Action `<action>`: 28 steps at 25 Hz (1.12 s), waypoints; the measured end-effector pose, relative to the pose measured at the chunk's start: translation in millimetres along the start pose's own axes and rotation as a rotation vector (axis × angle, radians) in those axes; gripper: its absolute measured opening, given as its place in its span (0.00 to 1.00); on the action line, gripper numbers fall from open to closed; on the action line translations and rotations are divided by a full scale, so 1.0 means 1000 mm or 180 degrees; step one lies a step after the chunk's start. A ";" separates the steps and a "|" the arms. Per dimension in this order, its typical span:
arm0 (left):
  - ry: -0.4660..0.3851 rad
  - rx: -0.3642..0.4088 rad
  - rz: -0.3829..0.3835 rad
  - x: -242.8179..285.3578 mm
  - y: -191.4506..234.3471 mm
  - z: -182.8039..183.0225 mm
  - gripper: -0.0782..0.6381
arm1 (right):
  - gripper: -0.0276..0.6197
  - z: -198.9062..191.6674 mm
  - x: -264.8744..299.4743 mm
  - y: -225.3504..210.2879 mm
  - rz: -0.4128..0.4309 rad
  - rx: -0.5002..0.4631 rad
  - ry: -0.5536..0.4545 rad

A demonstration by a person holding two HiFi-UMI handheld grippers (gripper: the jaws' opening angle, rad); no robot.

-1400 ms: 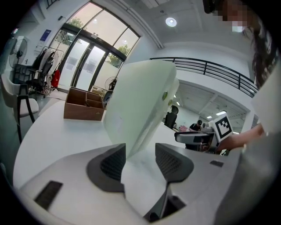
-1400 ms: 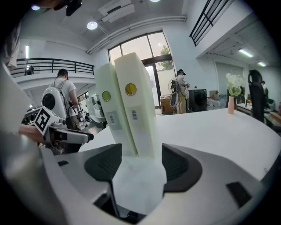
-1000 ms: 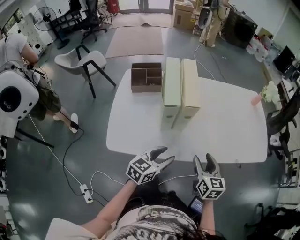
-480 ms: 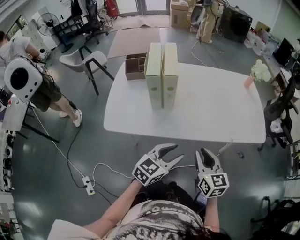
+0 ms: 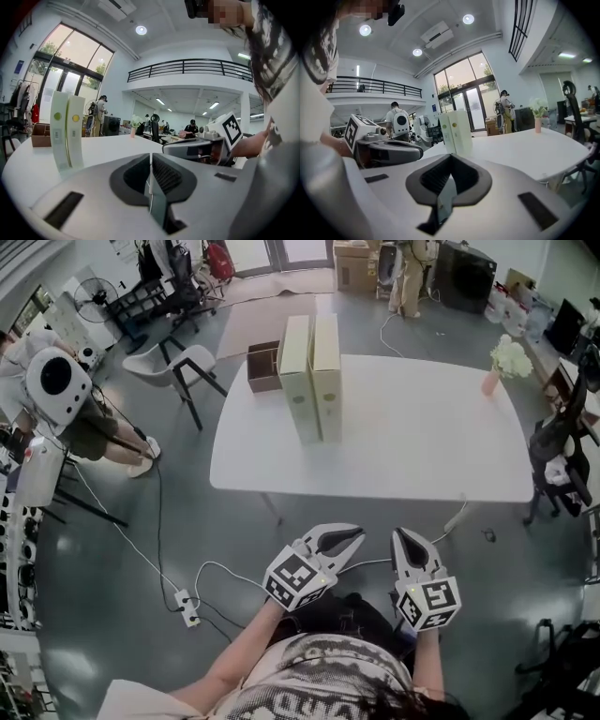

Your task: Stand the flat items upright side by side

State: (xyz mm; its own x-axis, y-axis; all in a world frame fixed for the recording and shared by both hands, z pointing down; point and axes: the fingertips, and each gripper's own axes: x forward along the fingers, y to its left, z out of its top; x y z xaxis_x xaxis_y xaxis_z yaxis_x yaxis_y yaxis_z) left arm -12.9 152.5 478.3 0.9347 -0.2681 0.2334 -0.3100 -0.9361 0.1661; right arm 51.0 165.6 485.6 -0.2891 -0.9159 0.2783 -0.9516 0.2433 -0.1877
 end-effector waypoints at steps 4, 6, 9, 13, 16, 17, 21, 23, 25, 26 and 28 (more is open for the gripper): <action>0.0005 0.0006 -0.0015 -0.002 -0.009 0.003 0.13 | 0.03 0.001 -0.006 0.005 0.0038 -0.0047 -0.0014; 0.0027 0.0025 -0.0028 -0.002 -0.013 0.002 0.13 | 0.03 -0.001 -0.007 0.007 0.0062 -0.0078 -0.0001; 0.0061 0.0063 -0.0056 -0.001 -0.019 0.000 0.13 | 0.04 -0.002 -0.008 0.009 0.0115 -0.0115 0.0018; 0.0094 0.0094 -0.0087 0.000 -0.024 -0.001 0.13 | 0.04 -0.002 -0.008 0.012 0.0178 -0.0154 0.0048; 0.0098 0.0097 -0.0088 0.001 -0.026 0.000 0.13 | 0.04 -0.001 -0.008 0.014 0.0221 -0.0165 0.0053; 0.0103 0.0097 -0.0088 0.001 -0.026 0.000 0.13 | 0.04 -0.001 -0.008 0.015 0.0236 -0.0172 0.0052; 0.0141 0.0099 -0.0095 0.001 -0.026 -0.002 0.13 | 0.04 -0.003 -0.008 0.018 0.0242 -0.0214 0.0100; 0.0166 0.0094 -0.0100 0.000 -0.027 -0.005 0.13 | 0.04 -0.004 -0.008 0.020 0.0249 -0.0253 0.0128; 0.0186 0.0088 -0.0107 -0.001 -0.027 -0.008 0.13 | 0.04 -0.006 -0.007 0.023 0.0263 -0.0285 0.0151; 0.0193 0.0086 -0.0109 -0.001 -0.027 -0.009 0.13 | 0.04 -0.007 -0.006 0.023 0.0270 -0.0295 0.0160; 0.0200 0.0080 -0.0113 -0.001 -0.027 -0.012 0.13 | 0.04 -0.009 -0.004 0.025 0.0284 -0.0311 0.0177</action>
State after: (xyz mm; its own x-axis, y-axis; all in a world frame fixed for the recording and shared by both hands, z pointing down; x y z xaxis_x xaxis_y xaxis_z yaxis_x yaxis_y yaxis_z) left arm -7.3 180.2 484.8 0.9320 -0.2204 0.2876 -0.2715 -0.9504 0.1514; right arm 27.4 178.7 488.5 -0.3757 -0.8709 0.3169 -0.9267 0.3554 -0.1221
